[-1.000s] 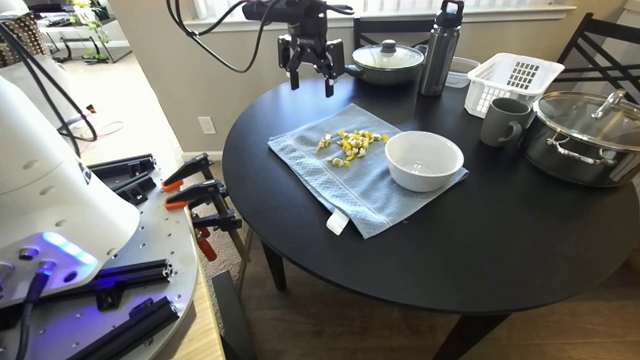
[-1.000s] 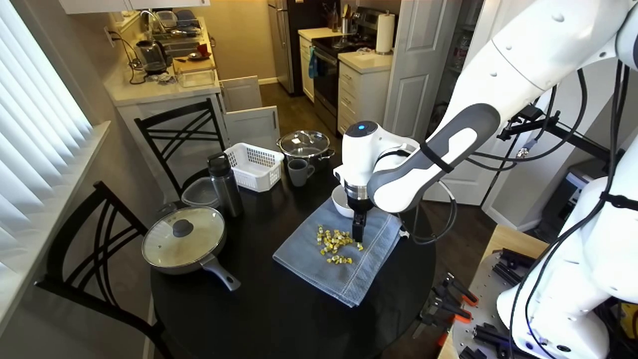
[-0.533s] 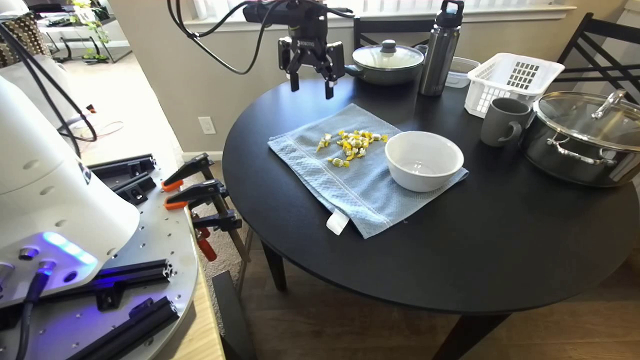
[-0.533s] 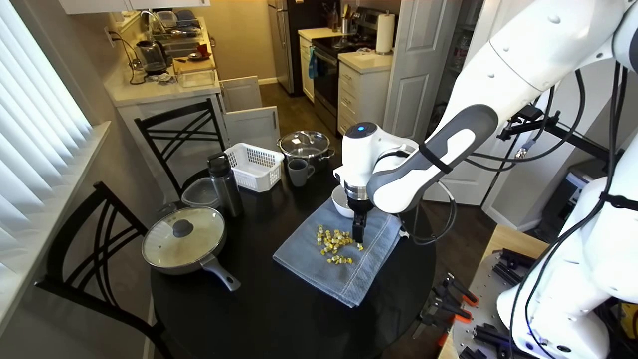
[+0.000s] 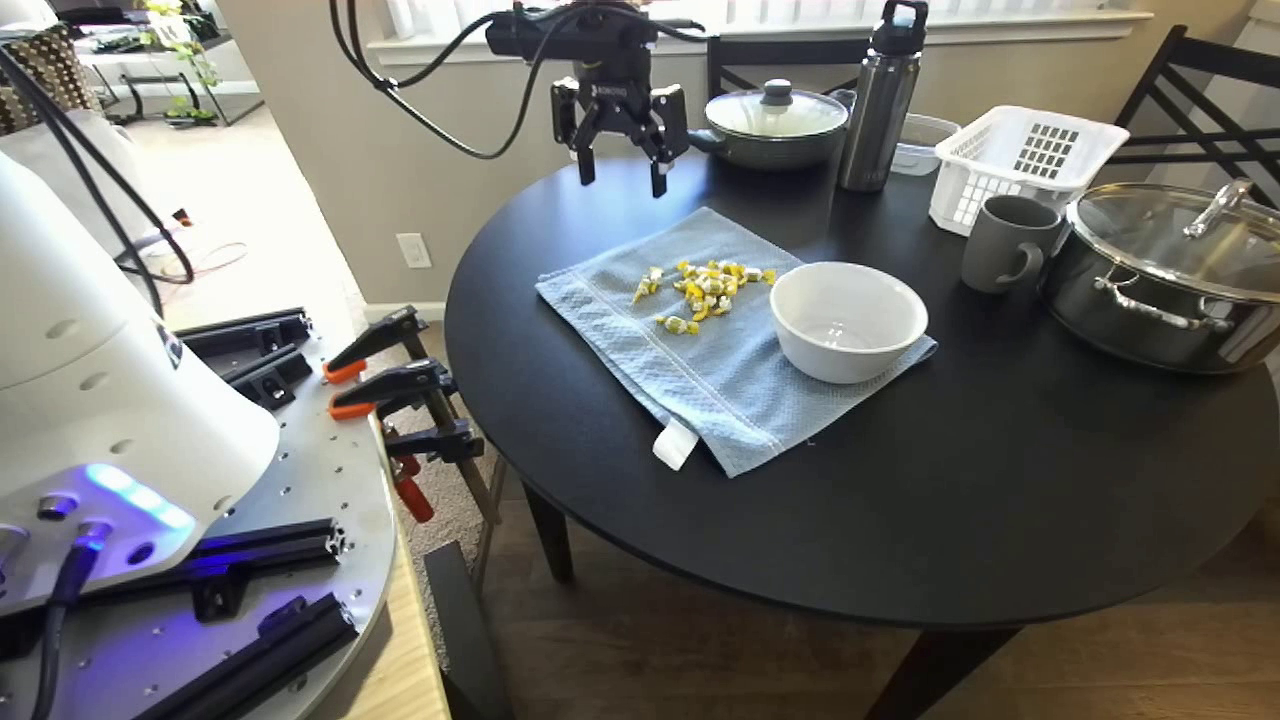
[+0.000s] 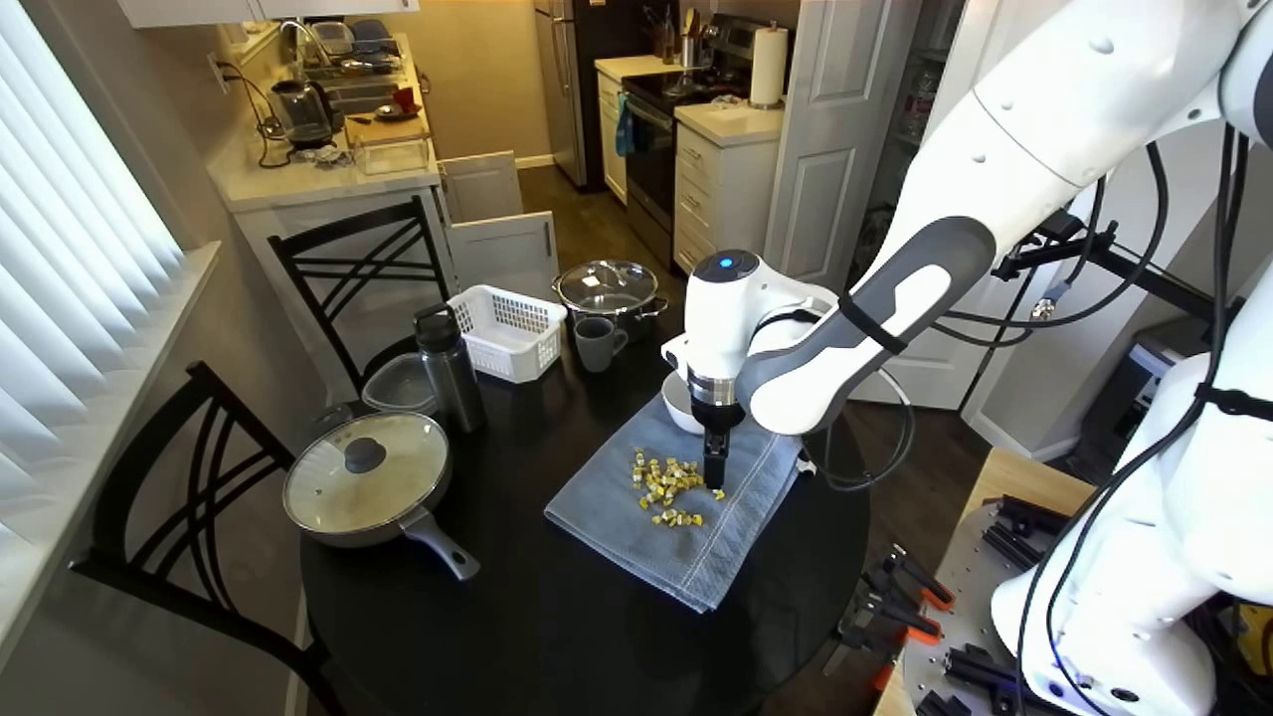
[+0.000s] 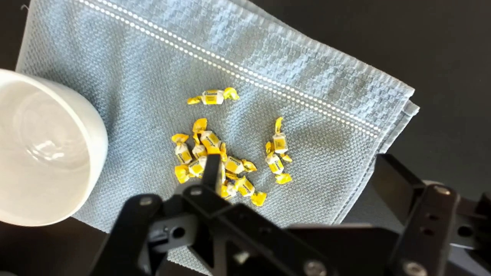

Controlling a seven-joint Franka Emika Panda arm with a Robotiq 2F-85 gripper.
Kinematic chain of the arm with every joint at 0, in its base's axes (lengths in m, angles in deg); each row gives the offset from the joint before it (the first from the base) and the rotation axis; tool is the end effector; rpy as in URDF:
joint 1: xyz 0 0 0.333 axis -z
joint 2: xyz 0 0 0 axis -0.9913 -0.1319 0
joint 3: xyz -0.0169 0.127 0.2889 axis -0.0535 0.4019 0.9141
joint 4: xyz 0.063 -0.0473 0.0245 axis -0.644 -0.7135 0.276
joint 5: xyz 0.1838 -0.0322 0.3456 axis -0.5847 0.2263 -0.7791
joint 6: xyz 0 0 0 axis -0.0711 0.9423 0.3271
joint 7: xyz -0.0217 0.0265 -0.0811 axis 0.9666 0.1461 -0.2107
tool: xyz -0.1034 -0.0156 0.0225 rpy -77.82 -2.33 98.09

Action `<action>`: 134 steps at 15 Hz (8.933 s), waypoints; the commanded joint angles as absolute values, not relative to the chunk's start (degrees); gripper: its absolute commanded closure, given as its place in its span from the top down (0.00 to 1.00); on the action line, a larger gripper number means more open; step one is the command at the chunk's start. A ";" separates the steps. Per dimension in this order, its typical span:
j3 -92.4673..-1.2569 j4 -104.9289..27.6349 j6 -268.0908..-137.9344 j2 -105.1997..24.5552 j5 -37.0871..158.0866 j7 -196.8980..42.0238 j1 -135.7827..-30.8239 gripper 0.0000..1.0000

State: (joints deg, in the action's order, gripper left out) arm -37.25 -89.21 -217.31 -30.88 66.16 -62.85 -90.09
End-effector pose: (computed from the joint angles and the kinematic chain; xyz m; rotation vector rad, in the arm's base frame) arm 0.4559 0.1119 0.2369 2.9673 0.8138 -0.0250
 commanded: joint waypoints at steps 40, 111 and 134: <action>-36.09 -77.48 -246.33 -61.58 71.12 -56.51 -88.44 1.00; -16.09 -71.28 -220.94 -55.16 56.50 -29.44 -58.63 1.00; -40.61 -72.00 -245.61 -65.23 74.16 -52.19 -88.07 0.67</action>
